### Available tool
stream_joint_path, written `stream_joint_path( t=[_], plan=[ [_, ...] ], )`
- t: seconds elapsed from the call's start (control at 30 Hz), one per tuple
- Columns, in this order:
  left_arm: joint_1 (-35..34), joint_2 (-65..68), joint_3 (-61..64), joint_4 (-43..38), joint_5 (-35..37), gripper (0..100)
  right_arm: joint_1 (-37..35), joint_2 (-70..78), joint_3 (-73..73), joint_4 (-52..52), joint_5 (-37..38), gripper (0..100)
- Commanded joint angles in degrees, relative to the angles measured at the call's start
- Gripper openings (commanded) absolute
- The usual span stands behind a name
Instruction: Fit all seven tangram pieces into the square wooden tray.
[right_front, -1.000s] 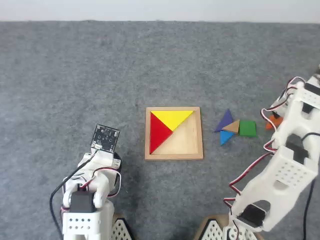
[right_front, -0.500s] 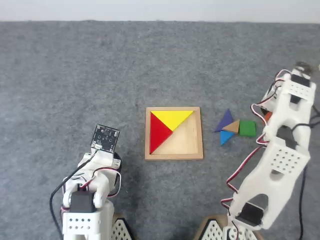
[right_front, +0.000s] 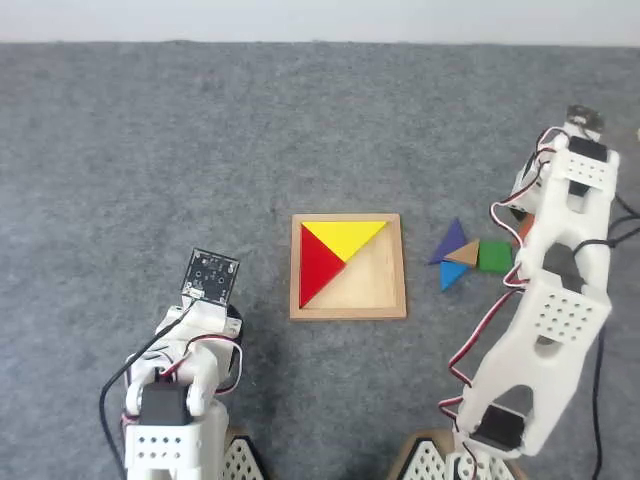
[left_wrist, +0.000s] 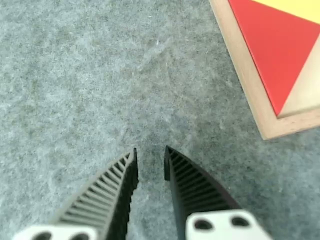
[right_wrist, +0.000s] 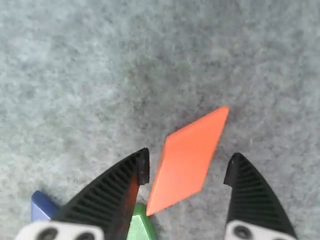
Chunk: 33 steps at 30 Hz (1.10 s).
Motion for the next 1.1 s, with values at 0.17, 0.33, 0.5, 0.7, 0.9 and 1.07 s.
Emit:
stream_joint_path(
  t=[0.17, 0.33, 0.5, 0.7, 0.9, 1.07],
  plan=[
    [-0.09, -1.23, -0.66, 0.18, -0.62, 9, -0.66, 4.18, -3.16, 0.57, 0.79, 25.2],
    [-0.09, -1.23, -0.66, 0.18, -0.62, 9, -0.66, 3.91, -3.16, 2.07, 1.05, 18.0],
    [-0.09, -1.23, -0.66, 0.18, -0.62, 9, -0.66, 3.91, -3.16, 2.24, 1.14, 8.6],
    [-0.09, -1.23, -0.66, 0.18, -0.62, 9, -1.1, 3.74, -3.25, 4.7, 1.14, 7.2],
    [-0.09, -1.23, -0.66, 0.18, -0.62, 9, -4.53, -1.45, -4.48, 9.01, 0.88, 0.8],
    [-0.09, -1.23, -0.66, 0.18, -0.62, 9, -10.15, -10.07, -4.22, 15.25, -0.18, 0.8]
  ],
)
